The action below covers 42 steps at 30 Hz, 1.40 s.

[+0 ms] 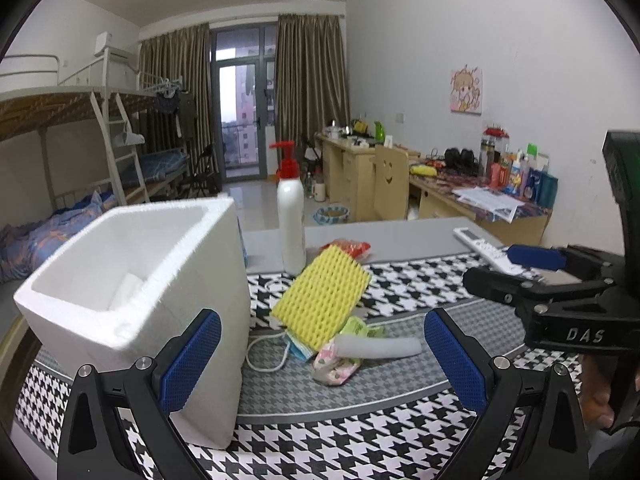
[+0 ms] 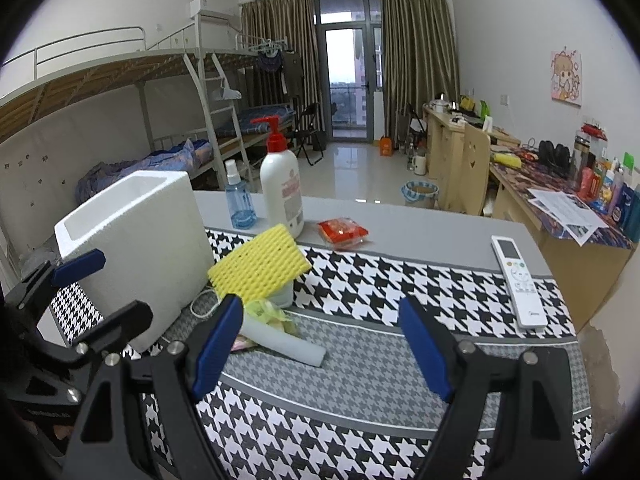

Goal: Organize soft objects
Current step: 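Reach the left gripper to the pink floral pouch and close on it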

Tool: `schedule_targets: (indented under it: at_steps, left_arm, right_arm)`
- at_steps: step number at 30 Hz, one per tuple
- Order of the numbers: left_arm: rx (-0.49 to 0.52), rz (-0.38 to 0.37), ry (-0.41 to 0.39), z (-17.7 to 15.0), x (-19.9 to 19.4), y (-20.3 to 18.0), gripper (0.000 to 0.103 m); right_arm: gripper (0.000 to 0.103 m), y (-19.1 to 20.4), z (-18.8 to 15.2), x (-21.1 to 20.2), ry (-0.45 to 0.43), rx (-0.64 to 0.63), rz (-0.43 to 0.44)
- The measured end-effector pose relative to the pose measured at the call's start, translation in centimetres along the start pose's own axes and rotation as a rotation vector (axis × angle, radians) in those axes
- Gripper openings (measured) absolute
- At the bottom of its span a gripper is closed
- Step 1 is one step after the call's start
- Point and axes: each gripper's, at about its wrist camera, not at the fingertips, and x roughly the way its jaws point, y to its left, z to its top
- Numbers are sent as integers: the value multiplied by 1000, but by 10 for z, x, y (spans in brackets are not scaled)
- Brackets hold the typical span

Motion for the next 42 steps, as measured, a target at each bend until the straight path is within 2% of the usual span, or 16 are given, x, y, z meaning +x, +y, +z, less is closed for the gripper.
schedule_targets:
  at_steps: [8, 14, 24, 26, 28, 30, 40, 42]
  left_arm:
    - [7, -10, 58, -10, 19, -5, 102]
    - [24, 18, 94, -15, 36, -9, 102]
    - [59, -43, 142, -26, 54, -29, 102]
    - [67, -35, 146, -27, 58, -29, 102]
    - [59, -19, 153, -28, 62, -27, 100]
    - [47, -13, 168, -29, 67, -22, 93]
    - [65, -8, 227, -36, 84, -18, 89]
    - [54, -12, 251, -36, 90, -17, 83]
  right_arm:
    - [83, -5, -3, 12, 31, 2, 3]
    - [83, -8, -5, 20, 59, 5, 5]
    - [83, -15, -6, 26, 78, 15, -1]
    - [83, -14, -7, 27, 82, 4, -4]
    - [83, -14, -8, 28, 84, -6, -6]
    - [83, -15, -9, 30, 88, -4, -7]
    - [82, -13, -14, 49, 136, -35, 18]
    - [80, -13, -14, 54, 145, -34, 26]
